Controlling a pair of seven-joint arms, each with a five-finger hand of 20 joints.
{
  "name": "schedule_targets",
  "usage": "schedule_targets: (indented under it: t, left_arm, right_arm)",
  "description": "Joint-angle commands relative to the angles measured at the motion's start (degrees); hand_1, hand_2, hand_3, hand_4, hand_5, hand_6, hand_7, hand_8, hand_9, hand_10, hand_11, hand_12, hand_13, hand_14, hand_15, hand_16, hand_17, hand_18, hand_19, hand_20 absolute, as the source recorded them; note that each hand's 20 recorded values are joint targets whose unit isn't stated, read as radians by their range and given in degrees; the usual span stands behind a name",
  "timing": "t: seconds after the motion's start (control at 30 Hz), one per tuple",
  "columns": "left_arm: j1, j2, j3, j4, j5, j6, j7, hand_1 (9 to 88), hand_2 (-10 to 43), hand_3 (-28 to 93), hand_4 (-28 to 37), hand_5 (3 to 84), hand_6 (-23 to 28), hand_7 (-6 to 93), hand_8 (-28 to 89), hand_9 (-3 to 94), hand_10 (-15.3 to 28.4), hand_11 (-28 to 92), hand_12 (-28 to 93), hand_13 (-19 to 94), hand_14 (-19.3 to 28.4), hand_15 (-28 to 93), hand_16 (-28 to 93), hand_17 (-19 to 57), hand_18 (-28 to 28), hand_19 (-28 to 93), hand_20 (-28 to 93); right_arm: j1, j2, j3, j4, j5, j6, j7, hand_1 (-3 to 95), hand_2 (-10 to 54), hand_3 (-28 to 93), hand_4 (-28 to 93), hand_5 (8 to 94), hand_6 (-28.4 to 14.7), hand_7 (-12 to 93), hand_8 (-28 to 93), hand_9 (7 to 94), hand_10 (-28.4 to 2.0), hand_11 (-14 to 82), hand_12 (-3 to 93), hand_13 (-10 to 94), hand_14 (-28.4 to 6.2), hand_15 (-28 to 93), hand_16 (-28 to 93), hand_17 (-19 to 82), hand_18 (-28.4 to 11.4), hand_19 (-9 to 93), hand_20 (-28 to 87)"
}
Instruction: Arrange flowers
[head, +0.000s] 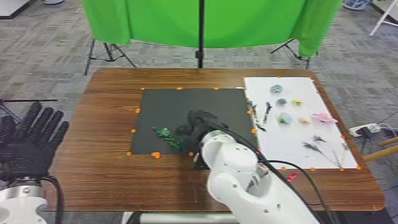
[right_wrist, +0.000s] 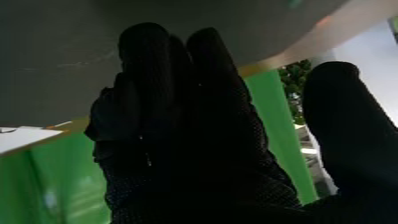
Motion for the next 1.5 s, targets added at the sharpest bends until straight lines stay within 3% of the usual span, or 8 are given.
schedule_targets:
  t: [0.03, 0.33, 0.57, 0.63, 0.67, 0.8, 0.97, 1.5]
  left_arm:
    - [-0.73, 0.13, 1.01, 0.23, 0.38, 0.12, -1.1, 22.8, 12.7, 73, -28.3, 41.4, 7.7, 6.0, -9, 35.5, 12.0, 12, 8, 30, 10.8, 12, -1, -4.3, 12.2, 27, 12]
    - [-2.9, 1.57, 2.99, 0.62, 0.82, 0.65, -2.76, 22.8, 12.8, 73, -28.3, 41.1, 7.5, 5.3, -9, 35.4, 11.6, 12, 8, 30, 10.4, 11, -1, -4.0, 12.1, 26, 12]
    - [-3.81, 1.83, 3.73, 0.92, 0.61, 0.91, -3.19, 22.6, 12.9, 72, -28.3, 40.9, 7.2, 4.9, -9, 35.4, 11.0, 11, 8, 31, 9.6, 10, -1, -3.3, 11.7, 26, 12]
    - [-4.62, 1.85, 4.15, 1.28, 0.62, 1.26, -3.97, 22.6, 12.9, 72, -28.3, 40.9, 7.2, 4.8, -9, 35.4, 10.9, 11, 8, 31, 9.5, 10, -1, -3.2, 11.7, 25, 12]
    - [-4.82, 2.05, 4.4, 1.41, 0.43, 0.96, -3.26, 22.6, 12.9, 72, -28.3, 40.9, 7.1, 4.9, -9, 35.4, 10.9, 11, 8, 31, 9.4, 10, -1, -3.1, 11.6, 25, 12]
    - [-5.02, 1.92, 4.55, 1.55, 0.38, 0.86, -3.52, 22.6, 13.0, 72, -28.3, 40.8, 7.0, 4.9, -9, 35.4, 10.7, 11, 8, 31, 9.0, 9, -1, -2.6, 11.5, 25, 12]
    - [-4.64, 1.75, 4.34, 1.34, -0.27, 0.73, -2.14, 22.5, 13.0, 72, -28.3, 40.8, 6.9, 4.9, -9, 35.5, 10.6, 11, 8, 31, 8.5, 10, -1, -2.4, 11.4, 25, 12]
    - [-5.03, 1.55, 4.61, 1.56, -0.47, 0.72, -1.94, 22.6, 12.7, 73, -28.3, 41.1, 6.7, 5.9, -9, 36.0, 10.4, 12, 9, 32, 8.4, 11, -1, -2.5, 11.4, 26, 12]
  right_arm:
    - [-0.73, -1.7, -2.8, 0.8, 1.62, -4.82, -0.96, 21.4, 7.2, 77, -20, 76.8, -11.1, 10, -9, 63.3, -26.3, 12.1, 16.4, 57, -23.7, 59, 22, 33, -28.4, 91, 39]
    - [-0.02, -5.48, -4.85, 2.7, 1.44, -8.04, -3.14, 20.6, 7.2, 80, -19, 79.2, -11.4, 11, -11, 64.1, -25.0, 9.4, 14.9, 56, -23.5, 58, 21, 31, -28.4, 89, 40]
    - [0.08, -6.88, -4.78, 3.84, 1.73, -7.37, -3.3, 17.6, 5.3, 86, -21, 76.1, -11.8, 10, -11, 62.7, -24.7, 8.6, 15.0, 56, -23.9, 58, 21, 31, -28.4, 88, 42]
    - [-0.15, -7.23, -4.29, 4.47, 2.46, -7.02, -2.73, 17.1, 5.1, 87, -21, 75.4, -11.9, 9, -11, 60.5, -24.5, 7.4, 14.3, 55, -24.1, 57, 21, 31, -28.4, 88, 42]
    - [0.25, -7.34, -4.27, 5.0, 2.52, -6.5, -2.94, 16.9, 4.9, 88, -22, 75.0, -11.9, 9, -11, 59.5, -24.3, 6.9, 13.9, 55, -24.0, 56, 20, 31, -28.4, 88, 42]
    - [0.73, -7.98, -4.06, 6.93, 2.38, -6.09, -4.01, 16.0, 3.6, 91, -22, 74.1, -12.3, 9, -11, 56.2, -22.9, 6.1, 12.1, 54, -23.8, 54, 19, 30, -28.4, 87, 43]
    - [2.92, -8.29, -4.35, 9.63, 1.09, -6.48, -6.2, 16.4, 3.7, 92, -23, 74.7, -12.2, 9, -11, 52.7, -21.4, 5.6, 10.6, 54, -23.1, 50, 18, 30, -28.4, 87, 43]
    - [5.41, -7.95, -3.82, 11.62, 3.04, -5.53, -6.69, 19.1, 7.3, 89, -21, 80.0, -10.5, 13, -8, 47.5, -19.8, 5.1, 9.4, 52, -22.0, 45, 17, 30, -28.0, 86, 42]
